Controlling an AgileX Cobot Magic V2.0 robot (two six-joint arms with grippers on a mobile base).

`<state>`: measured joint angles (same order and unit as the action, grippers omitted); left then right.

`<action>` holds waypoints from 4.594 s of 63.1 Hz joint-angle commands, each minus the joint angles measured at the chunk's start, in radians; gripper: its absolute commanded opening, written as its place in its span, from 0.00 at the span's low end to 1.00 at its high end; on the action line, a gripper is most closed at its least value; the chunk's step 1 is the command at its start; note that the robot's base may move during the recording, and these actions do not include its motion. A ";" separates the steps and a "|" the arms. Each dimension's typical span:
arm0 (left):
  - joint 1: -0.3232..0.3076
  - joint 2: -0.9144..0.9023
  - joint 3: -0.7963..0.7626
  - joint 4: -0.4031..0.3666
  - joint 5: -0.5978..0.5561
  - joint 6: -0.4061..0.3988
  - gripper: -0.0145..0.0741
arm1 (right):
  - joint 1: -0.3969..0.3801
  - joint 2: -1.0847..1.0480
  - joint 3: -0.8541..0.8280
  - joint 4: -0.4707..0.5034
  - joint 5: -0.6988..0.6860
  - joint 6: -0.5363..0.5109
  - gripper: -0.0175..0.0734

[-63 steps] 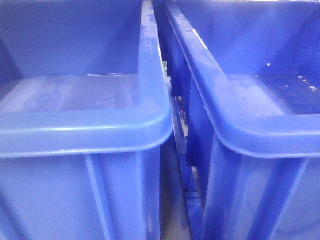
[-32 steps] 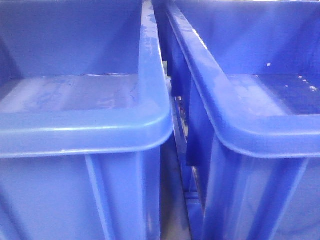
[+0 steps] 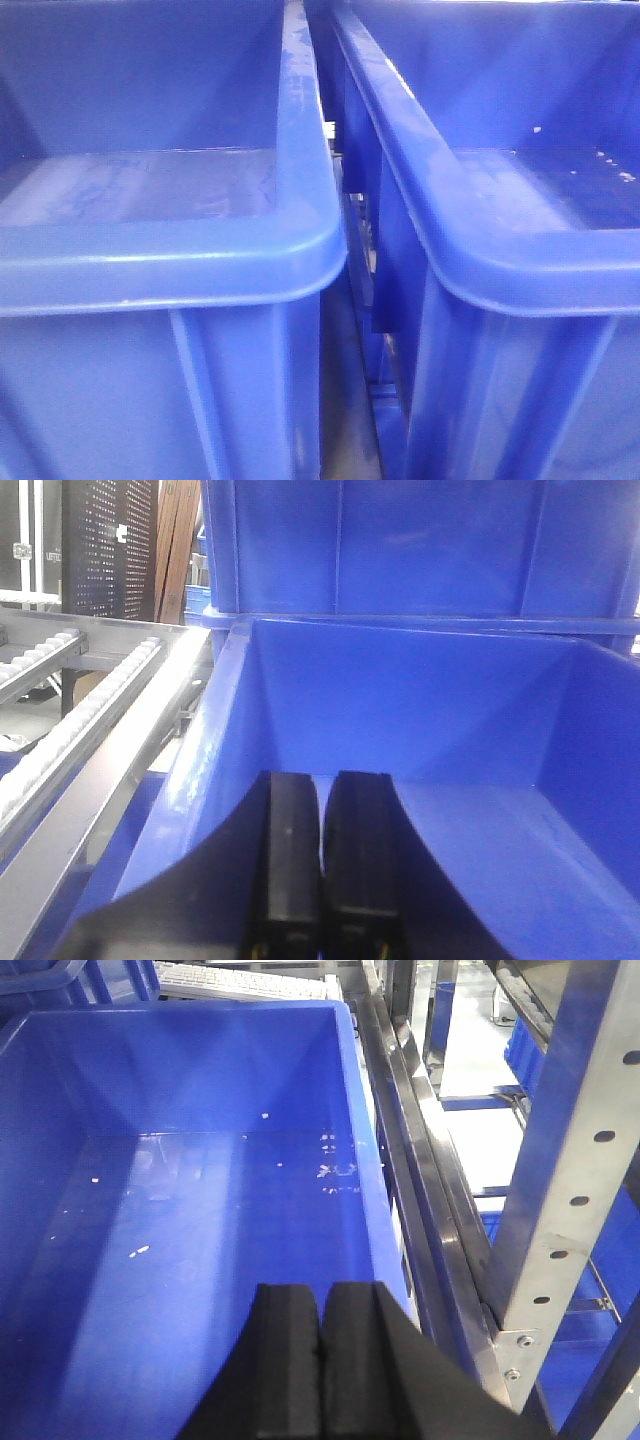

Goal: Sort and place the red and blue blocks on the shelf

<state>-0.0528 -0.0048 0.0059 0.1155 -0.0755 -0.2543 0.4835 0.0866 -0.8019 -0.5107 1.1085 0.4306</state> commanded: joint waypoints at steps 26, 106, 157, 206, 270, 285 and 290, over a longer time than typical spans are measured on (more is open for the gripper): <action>0.001 -0.018 0.038 -0.182 -0.056 0.265 0.26 | -0.001 0.020 -0.026 -0.033 -0.075 -0.003 0.25; 0.001 -0.018 0.039 -0.196 0.009 0.443 0.26 | -0.001 0.020 -0.026 -0.033 -0.075 -0.003 0.25; 0.001 -0.018 0.039 -0.196 0.000 0.443 0.26 | -0.001 0.020 -0.026 -0.033 -0.075 -0.003 0.25; 0.001 -0.018 0.039 -0.196 0.000 0.443 0.26 | -0.131 0.020 0.013 -0.096 -0.209 -0.003 0.25; 0.001 -0.018 0.039 -0.196 0.000 0.443 0.26 | -0.523 -0.098 0.726 0.160 -1.232 0.073 0.25; 0.001 -0.018 0.039 -0.196 0.000 0.443 0.26 | -0.523 -0.097 0.732 0.210 -1.234 0.073 0.25; 0.001 -0.018 0.039 -0.196 0.000 0.443 0.26 | -0.523 -0.097 0.732 0.205 -1.234 0.073 0.25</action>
<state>-0.0522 -0.0048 0.0041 -0.0716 -0.0590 0.1908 -0.0321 -0.0116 -0.0424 -0.3070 -0.0371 0.5040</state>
